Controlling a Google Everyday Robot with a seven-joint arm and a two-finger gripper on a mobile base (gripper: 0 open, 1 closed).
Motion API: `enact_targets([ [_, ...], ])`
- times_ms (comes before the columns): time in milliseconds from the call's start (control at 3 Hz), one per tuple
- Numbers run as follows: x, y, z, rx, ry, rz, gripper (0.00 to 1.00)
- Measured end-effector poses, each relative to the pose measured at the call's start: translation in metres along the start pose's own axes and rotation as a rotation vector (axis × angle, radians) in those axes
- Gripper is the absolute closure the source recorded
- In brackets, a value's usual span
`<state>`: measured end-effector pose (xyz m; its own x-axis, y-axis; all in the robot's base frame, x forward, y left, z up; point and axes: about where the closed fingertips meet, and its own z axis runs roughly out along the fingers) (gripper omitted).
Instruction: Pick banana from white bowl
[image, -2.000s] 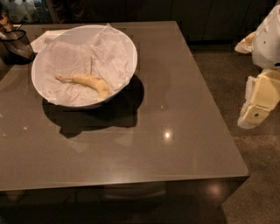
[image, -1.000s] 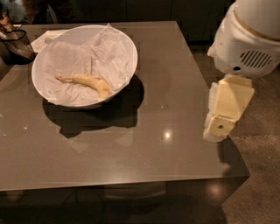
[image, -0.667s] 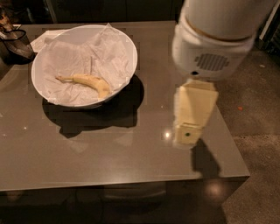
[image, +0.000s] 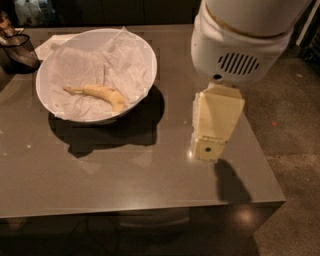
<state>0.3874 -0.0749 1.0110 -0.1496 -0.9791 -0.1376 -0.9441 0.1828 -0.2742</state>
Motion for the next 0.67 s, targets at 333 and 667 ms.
enact_targets([
  [333,-0.037,-0.012,-0.006,0.017,-0.03,-0.012,0.0],
  [667,-0.088,-0.033,-0.002,0.026,-0.033,-0.026,0.0],
])
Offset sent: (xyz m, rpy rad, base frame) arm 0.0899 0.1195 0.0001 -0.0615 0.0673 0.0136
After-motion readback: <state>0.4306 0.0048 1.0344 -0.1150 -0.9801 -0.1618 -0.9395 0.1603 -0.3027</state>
